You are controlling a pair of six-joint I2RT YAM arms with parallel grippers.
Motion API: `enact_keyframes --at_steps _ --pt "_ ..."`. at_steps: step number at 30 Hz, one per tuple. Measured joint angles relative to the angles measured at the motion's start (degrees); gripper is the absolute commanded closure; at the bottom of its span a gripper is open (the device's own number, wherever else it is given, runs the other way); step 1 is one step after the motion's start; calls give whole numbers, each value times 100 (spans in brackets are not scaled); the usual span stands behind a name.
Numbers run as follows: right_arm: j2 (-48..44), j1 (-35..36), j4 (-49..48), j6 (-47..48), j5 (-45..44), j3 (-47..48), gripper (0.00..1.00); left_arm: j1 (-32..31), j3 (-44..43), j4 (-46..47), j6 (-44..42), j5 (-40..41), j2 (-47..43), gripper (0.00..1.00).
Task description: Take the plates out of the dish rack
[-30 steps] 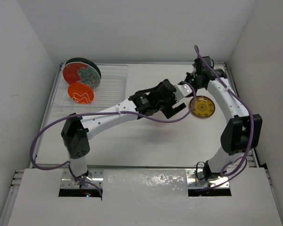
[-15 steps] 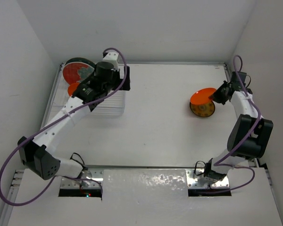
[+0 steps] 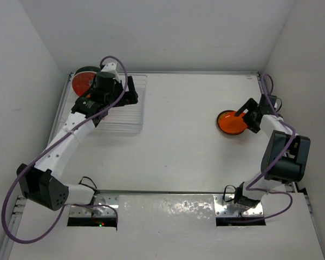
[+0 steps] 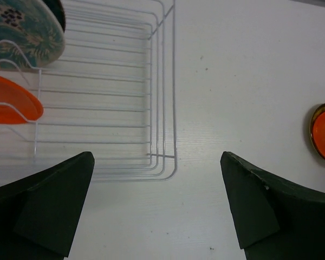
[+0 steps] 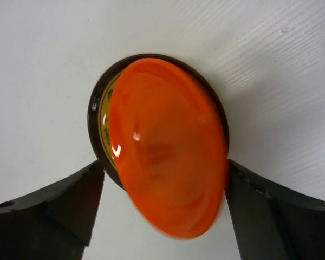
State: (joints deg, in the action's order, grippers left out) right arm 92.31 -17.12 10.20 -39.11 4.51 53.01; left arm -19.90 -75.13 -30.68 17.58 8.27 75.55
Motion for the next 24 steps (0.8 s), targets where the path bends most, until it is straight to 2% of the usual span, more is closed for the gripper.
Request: enact_keyframes --at_steps 6,13,16,20,24 --pt "4 0 275 26 -190 9 1 640 173 -367 669 94 -26 0" --pt "748 295 1825 70 -472 857 1 1486 175 -837 1462 466 190 0" --pt "883 466 2391 72 -789 920 1 1757 173 -909 1714 457 365 0" --pt "361 533 2846 74 -1207 673 1 2070 151 -896 1974 382 667 1" --pt "-581 922 3056 109 -1506 605 1 2302 151 -881 2223 369 946 9"
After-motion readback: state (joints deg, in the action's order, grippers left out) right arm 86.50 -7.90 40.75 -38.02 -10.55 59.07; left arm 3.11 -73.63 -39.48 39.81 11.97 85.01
